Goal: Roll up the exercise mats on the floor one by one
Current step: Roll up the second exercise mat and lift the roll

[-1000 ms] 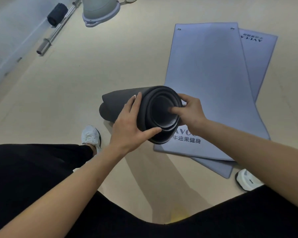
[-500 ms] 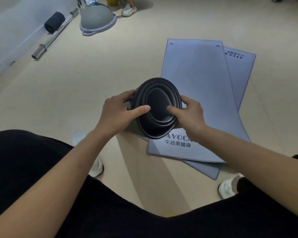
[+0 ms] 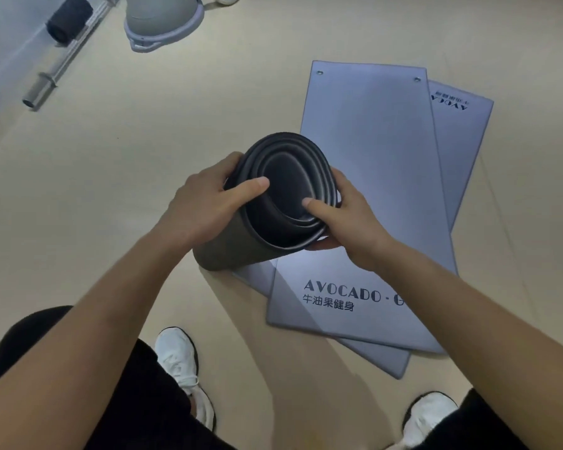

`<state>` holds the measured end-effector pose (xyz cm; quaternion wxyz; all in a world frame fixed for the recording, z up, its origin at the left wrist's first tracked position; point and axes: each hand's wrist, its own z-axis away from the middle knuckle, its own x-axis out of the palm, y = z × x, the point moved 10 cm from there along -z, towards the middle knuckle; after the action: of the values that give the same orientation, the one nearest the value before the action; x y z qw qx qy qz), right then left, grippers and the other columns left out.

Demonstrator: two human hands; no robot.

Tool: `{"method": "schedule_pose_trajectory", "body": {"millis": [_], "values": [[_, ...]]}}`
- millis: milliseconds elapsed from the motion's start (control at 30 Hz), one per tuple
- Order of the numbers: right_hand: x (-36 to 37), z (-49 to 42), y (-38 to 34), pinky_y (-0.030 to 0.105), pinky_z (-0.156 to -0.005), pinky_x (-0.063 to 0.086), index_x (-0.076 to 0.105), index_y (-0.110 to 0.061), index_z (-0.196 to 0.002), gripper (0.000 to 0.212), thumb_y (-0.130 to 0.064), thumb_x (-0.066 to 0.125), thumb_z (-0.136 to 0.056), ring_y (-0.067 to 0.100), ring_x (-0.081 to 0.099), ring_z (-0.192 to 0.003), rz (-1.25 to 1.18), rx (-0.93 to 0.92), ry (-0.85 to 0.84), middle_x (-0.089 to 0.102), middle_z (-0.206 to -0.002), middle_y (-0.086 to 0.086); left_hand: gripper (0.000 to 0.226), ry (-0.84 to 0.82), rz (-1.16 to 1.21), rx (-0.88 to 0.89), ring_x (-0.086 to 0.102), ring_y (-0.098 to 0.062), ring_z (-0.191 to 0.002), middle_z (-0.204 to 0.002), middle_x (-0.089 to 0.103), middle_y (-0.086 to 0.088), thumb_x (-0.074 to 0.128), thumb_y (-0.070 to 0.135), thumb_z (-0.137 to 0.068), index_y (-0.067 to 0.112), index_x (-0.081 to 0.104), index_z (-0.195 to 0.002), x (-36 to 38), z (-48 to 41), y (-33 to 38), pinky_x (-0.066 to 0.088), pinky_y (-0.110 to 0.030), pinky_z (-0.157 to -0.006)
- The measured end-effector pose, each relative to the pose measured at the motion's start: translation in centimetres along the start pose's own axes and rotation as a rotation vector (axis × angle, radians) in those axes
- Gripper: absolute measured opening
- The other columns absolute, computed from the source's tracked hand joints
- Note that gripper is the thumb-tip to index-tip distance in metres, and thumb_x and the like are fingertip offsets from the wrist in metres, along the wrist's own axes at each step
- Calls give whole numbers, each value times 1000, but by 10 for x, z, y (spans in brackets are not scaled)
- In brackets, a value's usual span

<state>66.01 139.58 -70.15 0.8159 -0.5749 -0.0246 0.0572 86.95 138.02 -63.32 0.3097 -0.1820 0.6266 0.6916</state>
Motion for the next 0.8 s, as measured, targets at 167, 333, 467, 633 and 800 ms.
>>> {"method": "schedule_pose_trajectory", "body": {"millis": [167,333,467,633,800], "values": [[5,-1,1,52,-67,65,47,-36,-142,55,-11,67,-98,32,74,-102,-126,163,72,64,-128,5,40,-132,44,-117,61,-14,-120,-123,67,26,57,60,-91,57,51,-130,2,-9,6,47,-47,-107],[26,28,-23,53,-68,65,59,-44,-125,50,-2,63,-98,30,74,-100,-204,256,185,71,-118,3,57,-98,154,-241,61,-12,-122,-129,66,20,64,52,-95,58,40,-146,-12,14,14,47,-35,-106],[57,59,-48,61,-87,61,63,-45,-129,58,2,64,-96,28,72,-109,-176,291,252,75,-117,-2,73,-114,174,-310,62,-16,-122,-132,67,11,70,49,-85,49,40,-151,-48,43,11,50,-43,-108],[112,73,-123,56,-78,64,59,-32,-140,56,6,60,-98,30,72,-108,-134,306,157,72,-121,5,73,-44,373,-400,64,-9,-122,-132,65,17,74,42,-80,50,46,-147,-131,79,-1,52,-42,-108],[183,82,-209,55,-80,64,60,-39,-139,65,7,63,-93,26,75,-103,77,336,74,77,-109,-10,66,24,634,-513,66,-7,-119,-126,68,21,78,21,-87,71,53,-123,-223,122,-3,53,-42,-108]]}}
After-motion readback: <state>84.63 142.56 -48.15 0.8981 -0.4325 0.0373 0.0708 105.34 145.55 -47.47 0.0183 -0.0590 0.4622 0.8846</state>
